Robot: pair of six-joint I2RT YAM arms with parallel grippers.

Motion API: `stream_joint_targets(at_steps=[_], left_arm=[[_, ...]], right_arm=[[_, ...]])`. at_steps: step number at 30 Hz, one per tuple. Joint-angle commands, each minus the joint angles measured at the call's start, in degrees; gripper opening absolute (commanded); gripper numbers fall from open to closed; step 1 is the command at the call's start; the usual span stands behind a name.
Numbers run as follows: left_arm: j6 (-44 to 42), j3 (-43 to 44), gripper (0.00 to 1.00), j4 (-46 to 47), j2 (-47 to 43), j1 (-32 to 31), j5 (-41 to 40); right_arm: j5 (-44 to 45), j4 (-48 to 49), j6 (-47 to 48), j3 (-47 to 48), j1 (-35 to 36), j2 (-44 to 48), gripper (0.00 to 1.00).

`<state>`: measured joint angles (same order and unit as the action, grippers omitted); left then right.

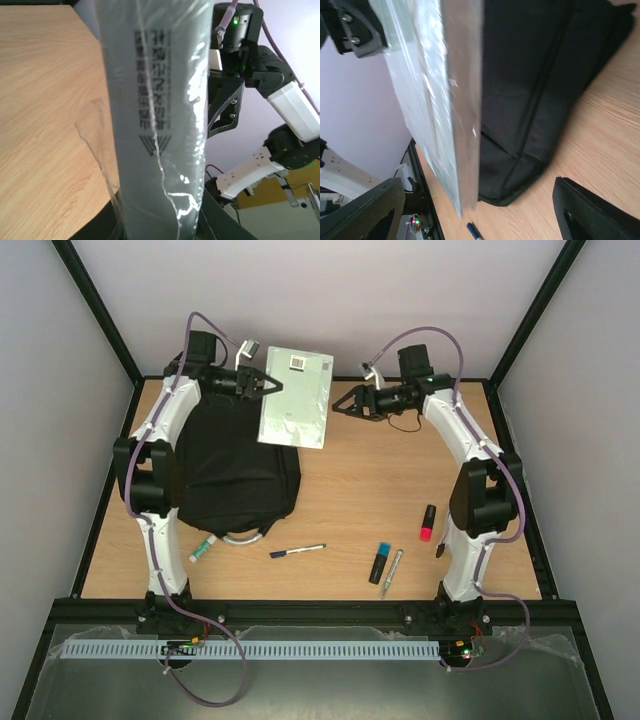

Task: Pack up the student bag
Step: Pick up the book from the center of the board.

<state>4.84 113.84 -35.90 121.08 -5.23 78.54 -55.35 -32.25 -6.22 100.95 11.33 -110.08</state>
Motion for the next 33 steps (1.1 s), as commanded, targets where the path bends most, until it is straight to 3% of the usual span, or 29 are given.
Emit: stream_joint_targets(at_steps=[1, 11, 20, 33], left_arm=[[-1.96, 2.63, 0.02, -0.07, 0.71, -0.97, 14.74], [-1.98, 0.56, 0.02, -1.31, 0.2, -2.24, 16.42], [1.37, -3.87, 0.03, 1.46, -0.41, -2.24, 12.79], [6.71, -10.08, 0.27, 5.52, -2.31, -2.23, 9.17]], right_arm=[[-4.32, 2.64, -4.67, 3.6, 2.89, -3.56, 0.82], [-5.77, 7.66, -8.23, 3.32, 7.34, -4.19, 0.79], [-10.76, 9.89, -8.73, 1.21, 7.32, -1.06, 0.61], [-5.55, 13.74, -15.14, 0.38, 6.79, 1.06, 0.34]])
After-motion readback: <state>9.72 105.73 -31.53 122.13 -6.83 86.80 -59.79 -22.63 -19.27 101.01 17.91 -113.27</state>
